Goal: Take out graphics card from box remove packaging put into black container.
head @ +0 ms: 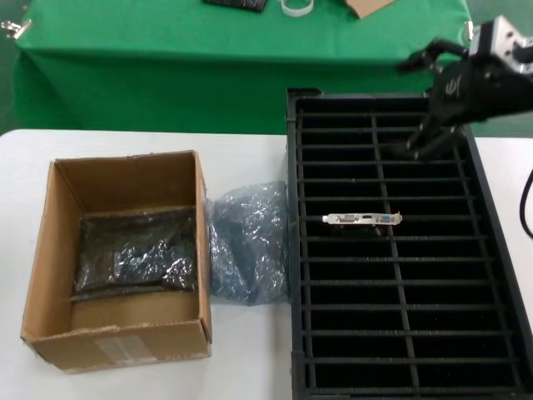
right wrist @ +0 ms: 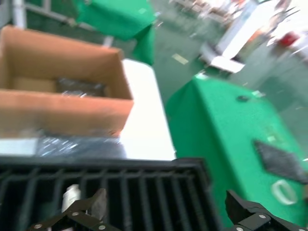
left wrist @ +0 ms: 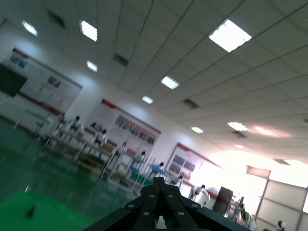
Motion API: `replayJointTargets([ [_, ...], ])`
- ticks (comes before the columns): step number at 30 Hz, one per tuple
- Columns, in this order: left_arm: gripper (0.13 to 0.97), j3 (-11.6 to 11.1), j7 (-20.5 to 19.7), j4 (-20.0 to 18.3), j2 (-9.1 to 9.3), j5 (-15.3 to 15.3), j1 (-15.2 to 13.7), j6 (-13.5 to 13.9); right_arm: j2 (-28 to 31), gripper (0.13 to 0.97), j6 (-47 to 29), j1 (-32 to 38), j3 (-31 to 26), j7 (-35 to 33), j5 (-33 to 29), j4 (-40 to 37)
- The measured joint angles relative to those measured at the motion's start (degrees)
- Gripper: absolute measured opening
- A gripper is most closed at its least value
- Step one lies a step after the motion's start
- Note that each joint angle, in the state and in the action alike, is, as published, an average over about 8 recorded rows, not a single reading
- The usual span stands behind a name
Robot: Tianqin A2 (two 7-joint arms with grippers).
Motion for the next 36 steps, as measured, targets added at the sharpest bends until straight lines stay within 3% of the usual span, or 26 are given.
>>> replayJointTargets([
  [8,0.139,-6.07,4.74,-8.32,-3.05,-2.79,3.63,-0.58,4.58,0.872,4.37,-8.74,5.24,5.30,5.68,16.44],
  [15,0.139,-6.62,4.88,-11.49,-2.80,-2.61,1.62,3.39,6.51,0.935,7.84,-15.26,7.06,9.31,8.07,26.66],
  [22,0.176,-8.38,11.52,-12.07,-0.12,-4.97,2.90,6.16,6.32,0.966,11.30,-19.80,7.96,10.45,9.02,30.34],
  [33,0.303,-12.99,28.64,-13.26,6.49,-11.19,6.65,12.54,5.80,0.966,19.83,-31.07,10.23,13.13,11.30,39.21],
  [36,0.303,-14.29,33.49,-13.60,8.37,-12.96,7.71,14.36,5.65,0.966,22.25,-34.28,10.88,13.89,11.95,41.73],
])
